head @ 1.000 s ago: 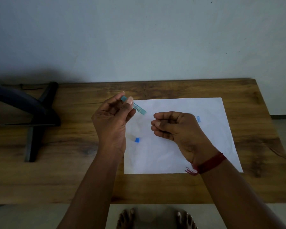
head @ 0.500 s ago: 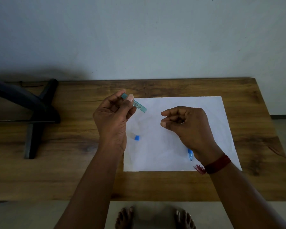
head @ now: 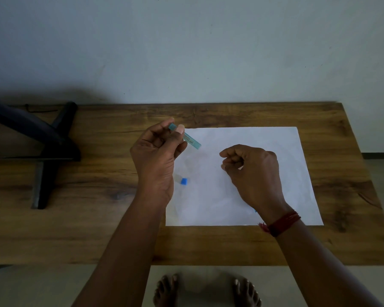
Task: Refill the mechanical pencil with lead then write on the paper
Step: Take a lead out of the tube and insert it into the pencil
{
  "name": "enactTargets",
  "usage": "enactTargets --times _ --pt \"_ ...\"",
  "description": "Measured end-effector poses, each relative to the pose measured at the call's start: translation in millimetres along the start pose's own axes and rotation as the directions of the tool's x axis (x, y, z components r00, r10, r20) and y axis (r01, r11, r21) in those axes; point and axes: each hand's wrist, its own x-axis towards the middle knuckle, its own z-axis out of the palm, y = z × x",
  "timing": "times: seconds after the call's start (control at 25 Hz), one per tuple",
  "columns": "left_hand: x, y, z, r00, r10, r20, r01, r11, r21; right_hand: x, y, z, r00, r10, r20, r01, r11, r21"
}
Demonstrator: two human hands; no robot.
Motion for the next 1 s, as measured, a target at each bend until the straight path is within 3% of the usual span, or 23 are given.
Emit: enactTargets --times 0.36,1.0 --pt "-0.2 1.2 -1.7 0.999 -0.021 -0.024 0.021 1.0 0.016 0.4 -0.1 -0.3 0.992 0.023 0.125 -0.022 1.0 -0.01" --pt "0.0 1.1 -1.2 1.0 -0.013 -0.005 0.013 0.999 0.049 0.8 -2.3 3.8 0.998 0.043 0.034 -0.043 0.999 0.003"
